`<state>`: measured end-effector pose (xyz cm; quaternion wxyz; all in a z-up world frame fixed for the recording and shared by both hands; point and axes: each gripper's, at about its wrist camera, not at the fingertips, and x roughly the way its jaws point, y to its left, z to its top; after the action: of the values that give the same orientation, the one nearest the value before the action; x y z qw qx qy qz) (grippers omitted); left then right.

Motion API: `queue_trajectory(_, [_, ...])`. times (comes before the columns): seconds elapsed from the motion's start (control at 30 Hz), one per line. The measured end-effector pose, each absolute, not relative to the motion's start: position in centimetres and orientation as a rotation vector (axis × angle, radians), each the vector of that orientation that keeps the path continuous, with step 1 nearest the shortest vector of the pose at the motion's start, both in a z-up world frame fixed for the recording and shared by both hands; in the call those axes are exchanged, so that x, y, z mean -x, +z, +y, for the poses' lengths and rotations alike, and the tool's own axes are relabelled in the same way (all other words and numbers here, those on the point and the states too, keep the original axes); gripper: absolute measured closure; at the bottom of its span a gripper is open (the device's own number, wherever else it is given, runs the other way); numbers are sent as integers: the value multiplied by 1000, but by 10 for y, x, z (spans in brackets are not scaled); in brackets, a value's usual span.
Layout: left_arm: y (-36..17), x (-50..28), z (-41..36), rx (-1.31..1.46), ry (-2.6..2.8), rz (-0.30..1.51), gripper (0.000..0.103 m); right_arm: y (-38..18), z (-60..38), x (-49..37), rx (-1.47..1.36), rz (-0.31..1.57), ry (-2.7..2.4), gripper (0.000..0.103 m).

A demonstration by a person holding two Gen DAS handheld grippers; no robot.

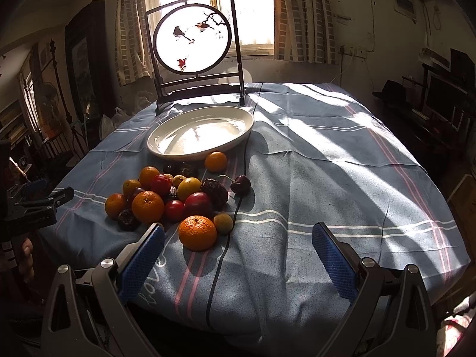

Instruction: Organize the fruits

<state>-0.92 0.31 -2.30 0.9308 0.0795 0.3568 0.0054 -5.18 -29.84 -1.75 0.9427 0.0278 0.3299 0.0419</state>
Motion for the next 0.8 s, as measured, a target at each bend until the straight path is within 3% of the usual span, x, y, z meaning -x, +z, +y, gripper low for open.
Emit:
queue_trajectory(0.2, [-43,5,7,-169,-65,763,4,-27,-297,44,-49,700,84,3])
queue_trajectory(0.3, [-50,-3,-10,-227,-111,748,12,-29,-294,44,-35,699,87,3])
queue_trajectory(0.37, [-60,-16,-19,-250,-141,788,42,-29,-293,44,-28,699,84,3])
queue_trajectory(0.4, [-67,-23,-22,-247,-163,818,47,-29,-294,44,-27,698,82,3])
queue_trajectory(0.8, [-77,-25,-39,-270,-285,790,50,-43,-301,33,-40,738,68,3])
